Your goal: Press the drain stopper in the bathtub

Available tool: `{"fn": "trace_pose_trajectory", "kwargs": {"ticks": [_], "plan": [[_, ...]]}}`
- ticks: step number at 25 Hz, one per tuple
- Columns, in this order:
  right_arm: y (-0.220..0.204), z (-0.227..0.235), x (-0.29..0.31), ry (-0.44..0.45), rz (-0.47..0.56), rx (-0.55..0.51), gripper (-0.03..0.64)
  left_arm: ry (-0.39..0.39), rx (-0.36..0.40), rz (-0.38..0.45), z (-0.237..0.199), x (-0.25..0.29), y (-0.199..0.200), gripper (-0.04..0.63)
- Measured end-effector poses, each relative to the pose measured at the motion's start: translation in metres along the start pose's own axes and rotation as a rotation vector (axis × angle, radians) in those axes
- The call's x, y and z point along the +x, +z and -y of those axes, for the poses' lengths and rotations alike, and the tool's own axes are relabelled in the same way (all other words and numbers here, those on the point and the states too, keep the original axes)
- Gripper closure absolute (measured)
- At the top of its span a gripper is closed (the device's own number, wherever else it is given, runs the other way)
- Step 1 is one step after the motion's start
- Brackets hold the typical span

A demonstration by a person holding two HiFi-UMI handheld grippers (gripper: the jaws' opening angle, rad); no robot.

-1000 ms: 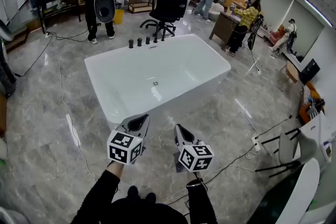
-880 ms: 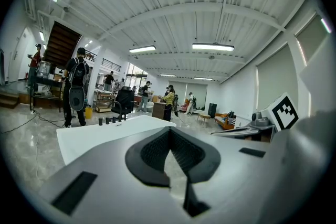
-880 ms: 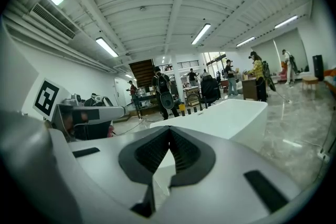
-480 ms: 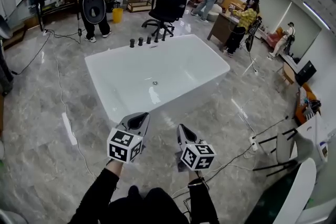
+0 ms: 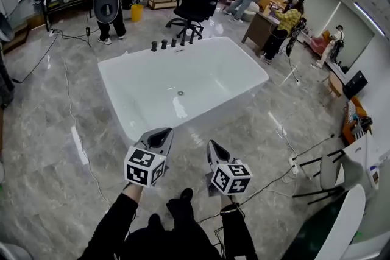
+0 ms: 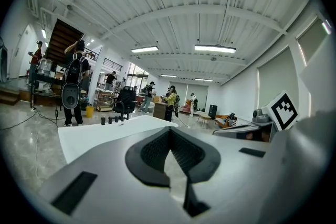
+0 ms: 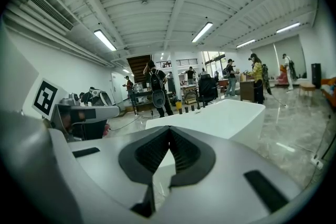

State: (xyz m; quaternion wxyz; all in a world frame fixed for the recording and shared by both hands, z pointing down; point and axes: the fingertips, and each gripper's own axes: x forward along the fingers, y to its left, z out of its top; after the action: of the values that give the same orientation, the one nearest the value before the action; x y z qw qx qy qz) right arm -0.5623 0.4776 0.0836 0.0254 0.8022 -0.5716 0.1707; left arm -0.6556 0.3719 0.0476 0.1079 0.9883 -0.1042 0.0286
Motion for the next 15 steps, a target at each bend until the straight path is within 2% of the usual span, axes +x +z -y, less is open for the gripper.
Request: {"fn": "trace_pose_trajectory", "kwargs": {"ticks": [8,15], "plan": [[0.010,0.027,0.027,0.014,0.008,0.000,0.617,0.012,0.008,-0.018,-0.009,0.036,-0.002,0.594],[0.021,0.092,0.073,0.026,-0.018,0.001,0.615,0.037,0.001,-0.031,-0.023,0.109,-0.001,0.594]]}}
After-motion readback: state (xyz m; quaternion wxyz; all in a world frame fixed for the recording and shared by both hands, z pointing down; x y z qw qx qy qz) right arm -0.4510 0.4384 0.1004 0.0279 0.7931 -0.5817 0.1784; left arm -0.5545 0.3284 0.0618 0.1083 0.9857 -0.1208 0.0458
